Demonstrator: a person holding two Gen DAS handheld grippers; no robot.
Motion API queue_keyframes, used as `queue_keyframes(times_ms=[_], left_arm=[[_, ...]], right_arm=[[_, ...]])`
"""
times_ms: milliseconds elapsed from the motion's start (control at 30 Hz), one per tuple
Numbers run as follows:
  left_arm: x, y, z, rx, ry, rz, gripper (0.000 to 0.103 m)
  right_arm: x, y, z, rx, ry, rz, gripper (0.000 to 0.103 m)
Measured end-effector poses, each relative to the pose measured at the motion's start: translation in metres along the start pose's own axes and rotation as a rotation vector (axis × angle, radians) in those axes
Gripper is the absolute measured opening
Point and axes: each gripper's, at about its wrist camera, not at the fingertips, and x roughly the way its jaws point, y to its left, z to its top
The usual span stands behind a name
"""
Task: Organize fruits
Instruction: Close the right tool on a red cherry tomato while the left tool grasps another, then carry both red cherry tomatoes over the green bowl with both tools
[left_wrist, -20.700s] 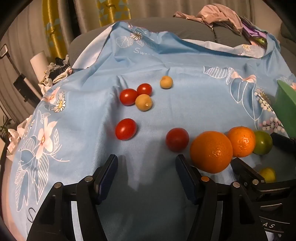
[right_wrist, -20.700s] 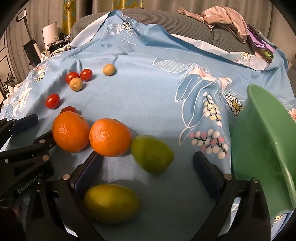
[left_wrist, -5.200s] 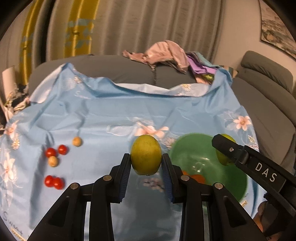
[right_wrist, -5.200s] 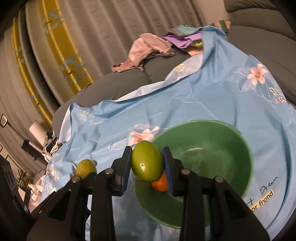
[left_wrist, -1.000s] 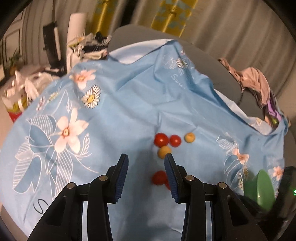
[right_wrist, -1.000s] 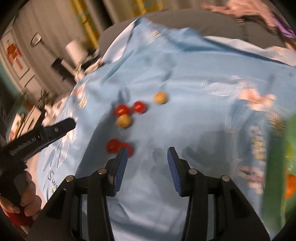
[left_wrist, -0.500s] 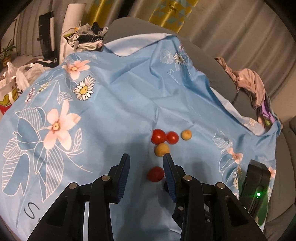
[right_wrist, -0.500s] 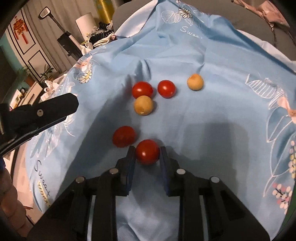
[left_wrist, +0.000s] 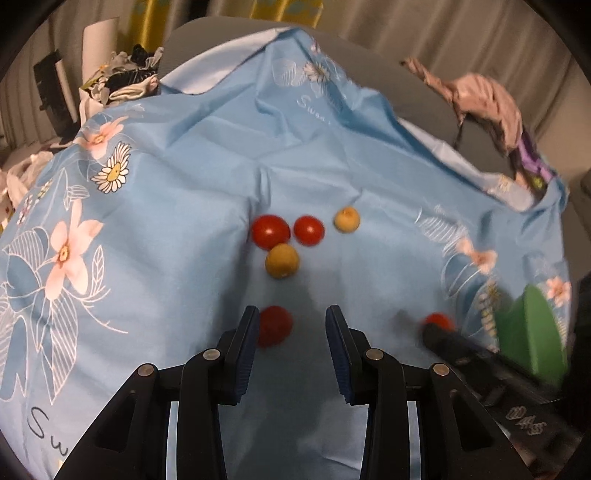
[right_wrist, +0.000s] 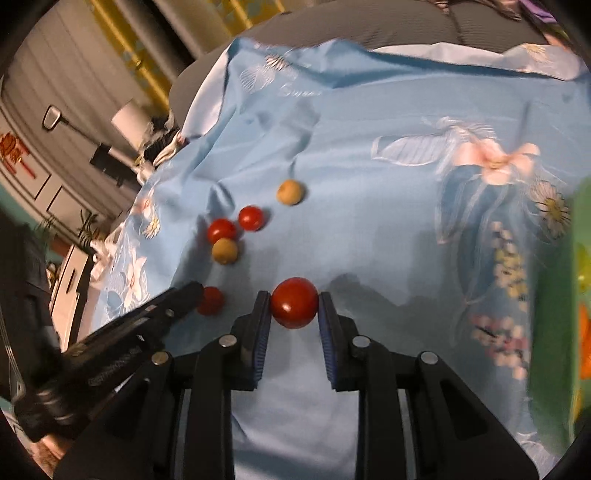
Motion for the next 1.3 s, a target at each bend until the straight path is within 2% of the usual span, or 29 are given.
queue_keyframes(times_ms=[267, 367, 467, 667, 733, 933, 1100, 1300], left_arm=[[0.018, -0.003, -0.002, 0.027, 0.042, 0.053, 0.036], [0.029, -0.002, -0.002, 0.019, 0.088, 0.049, 0.030], [0.030, -0.004, -0.001, 0.026, 0.062, 0.075, 0.026], [0.025, -0.001, -0.003, -0.017, 0.064, 0.059, 0.024], [0.017, -0.003, -0.003, -0.025, 0.044, 0.016, 0.024], [-0.014, -0.020, -0.006, 0.015, -0.067, -0.018, 0.024], [-0.029, -0.033, -0.006, 0.032, -0.100, -0.076, 0.024], [-0.047, -0.056, -0.008, 0.081, -0.174, -0.078, 0.024]], right_arm=[[-0.013, -0.010, 0.001, 0.034, -0.025, 0.016, 0.027], [-0.012, -0.010, 0.002, 0.035, -0.019, 0.012, 0.027], [-0.012, -0.011, 0.002, 0.035, -0.021, 0.009, 0.027], [-0.016, -0.013, 0.002, 0.037, -0.032, -0.005, 0.026], [-0.019, -0.015, 0.002, 0.042, -0.040, -0.009, 0.027], [-0.032, -0.017, 0.003, 0.042, -0.081, -0.025, 0.027], [-0.046, -0.021, 0.003, 0.054, -0.118, -0.038, 0.027], [-0.073, -0.029, 0.004, 0.069, -0.191, -0.056, 0.027]])
